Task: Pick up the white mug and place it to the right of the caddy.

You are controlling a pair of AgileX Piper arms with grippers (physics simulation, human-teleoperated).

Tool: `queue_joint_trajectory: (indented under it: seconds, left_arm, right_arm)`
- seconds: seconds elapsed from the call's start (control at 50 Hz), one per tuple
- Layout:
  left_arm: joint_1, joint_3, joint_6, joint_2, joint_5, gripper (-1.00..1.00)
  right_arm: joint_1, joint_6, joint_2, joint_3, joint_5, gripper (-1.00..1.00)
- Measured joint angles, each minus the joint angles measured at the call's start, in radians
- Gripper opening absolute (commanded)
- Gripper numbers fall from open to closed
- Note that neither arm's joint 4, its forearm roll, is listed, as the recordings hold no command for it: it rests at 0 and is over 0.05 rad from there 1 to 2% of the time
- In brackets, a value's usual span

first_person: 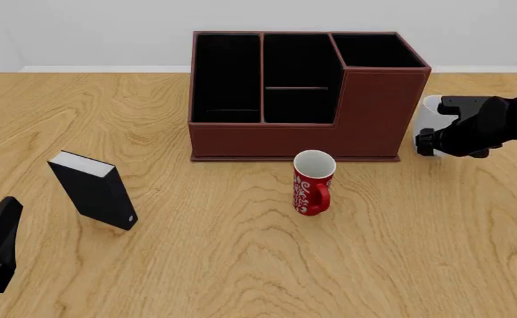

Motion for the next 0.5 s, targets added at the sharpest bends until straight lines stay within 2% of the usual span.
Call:
queue_joint_trajectory:
  seconds: [0.5]
  left_arm:
    - [0.0, 0.0, 0.0, 0.0, 0.0, 1.0]
  right_arm:
    - [0.002, 0.017, -0.063, 0.053, -0.01, 1.0]
